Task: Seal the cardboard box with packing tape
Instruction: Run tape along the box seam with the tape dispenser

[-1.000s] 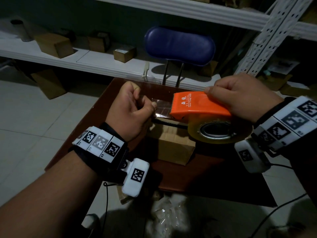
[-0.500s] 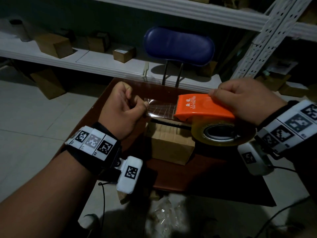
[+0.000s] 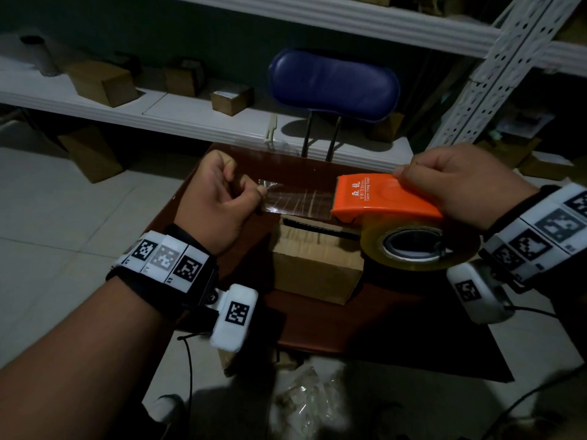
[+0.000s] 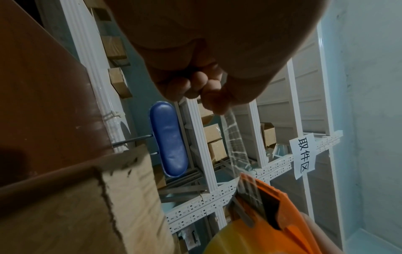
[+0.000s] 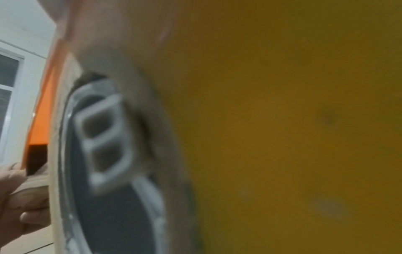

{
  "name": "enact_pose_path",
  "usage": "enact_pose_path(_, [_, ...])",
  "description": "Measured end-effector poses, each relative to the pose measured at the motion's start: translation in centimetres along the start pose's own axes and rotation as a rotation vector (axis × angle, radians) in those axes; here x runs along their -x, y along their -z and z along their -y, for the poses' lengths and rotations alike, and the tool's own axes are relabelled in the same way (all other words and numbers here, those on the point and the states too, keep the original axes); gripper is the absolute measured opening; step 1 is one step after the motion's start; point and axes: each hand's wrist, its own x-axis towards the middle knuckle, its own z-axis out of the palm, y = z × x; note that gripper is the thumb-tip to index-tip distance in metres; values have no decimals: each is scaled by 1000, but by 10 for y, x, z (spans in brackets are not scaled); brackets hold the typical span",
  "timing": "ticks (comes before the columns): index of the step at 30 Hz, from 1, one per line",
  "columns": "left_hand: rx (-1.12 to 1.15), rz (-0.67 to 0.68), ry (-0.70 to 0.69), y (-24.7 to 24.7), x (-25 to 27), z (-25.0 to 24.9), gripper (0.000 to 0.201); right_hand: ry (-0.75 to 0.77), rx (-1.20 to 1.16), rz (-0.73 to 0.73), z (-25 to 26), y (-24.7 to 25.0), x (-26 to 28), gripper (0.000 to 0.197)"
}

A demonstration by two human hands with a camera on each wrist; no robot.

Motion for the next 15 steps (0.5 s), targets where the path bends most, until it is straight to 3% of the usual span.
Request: enact_pose_path(15, [-35,-70,82,21,-1,14,44,-3,145,68,34,-2,-14,41])
